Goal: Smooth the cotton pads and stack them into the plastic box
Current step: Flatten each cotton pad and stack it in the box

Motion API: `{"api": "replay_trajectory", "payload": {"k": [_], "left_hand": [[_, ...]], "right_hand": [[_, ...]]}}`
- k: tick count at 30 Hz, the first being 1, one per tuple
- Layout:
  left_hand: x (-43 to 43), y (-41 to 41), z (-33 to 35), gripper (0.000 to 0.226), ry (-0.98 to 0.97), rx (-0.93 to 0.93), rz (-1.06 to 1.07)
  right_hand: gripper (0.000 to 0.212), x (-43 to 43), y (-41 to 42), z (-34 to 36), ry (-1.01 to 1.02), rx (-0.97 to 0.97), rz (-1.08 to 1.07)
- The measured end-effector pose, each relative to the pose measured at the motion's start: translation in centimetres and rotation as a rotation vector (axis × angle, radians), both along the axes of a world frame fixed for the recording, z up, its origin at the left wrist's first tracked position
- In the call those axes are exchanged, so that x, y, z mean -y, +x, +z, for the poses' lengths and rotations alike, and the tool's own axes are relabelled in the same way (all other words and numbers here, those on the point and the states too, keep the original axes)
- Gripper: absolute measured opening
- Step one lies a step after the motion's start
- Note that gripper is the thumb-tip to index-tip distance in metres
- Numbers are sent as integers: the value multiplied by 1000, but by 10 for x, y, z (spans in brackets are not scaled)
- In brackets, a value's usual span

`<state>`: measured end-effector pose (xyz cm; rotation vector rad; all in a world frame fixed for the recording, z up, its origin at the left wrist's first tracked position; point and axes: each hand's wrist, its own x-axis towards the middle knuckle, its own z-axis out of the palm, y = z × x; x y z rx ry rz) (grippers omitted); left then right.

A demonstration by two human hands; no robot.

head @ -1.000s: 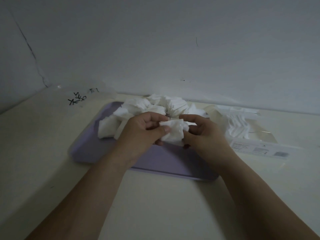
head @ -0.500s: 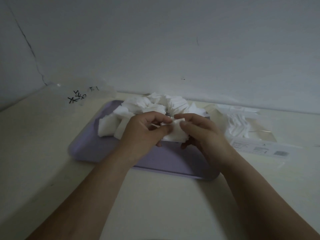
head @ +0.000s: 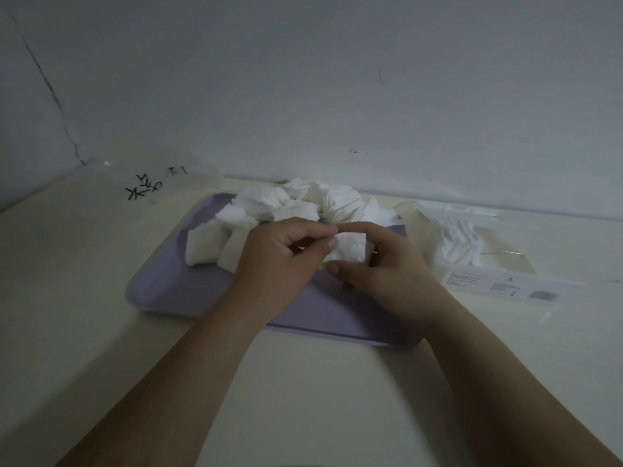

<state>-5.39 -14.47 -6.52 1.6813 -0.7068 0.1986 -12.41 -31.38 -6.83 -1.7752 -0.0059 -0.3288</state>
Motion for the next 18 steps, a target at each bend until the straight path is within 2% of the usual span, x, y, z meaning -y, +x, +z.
{"api": "replay_trajectory", "payload": {"k": [4,7,11,15,18], "left_hand": [[0,2,1,20,59,73,36],[-1,5,0,15,86,72,-29],[0,7,-4,16,98,90,-55],[-1,6,-2,39,61,-156,9],[-3,9,-7,56,98,-299,-103]], "right_hand": [[39,-1,0,-1,45,0,18],[36,-1,-1,-1,57,-9,42],[26,0,-1,-3,5,-16,31],[53,5,-1,-5,-126,-11,-59],[59,3,-2,-1,-221,6,-73]]}}
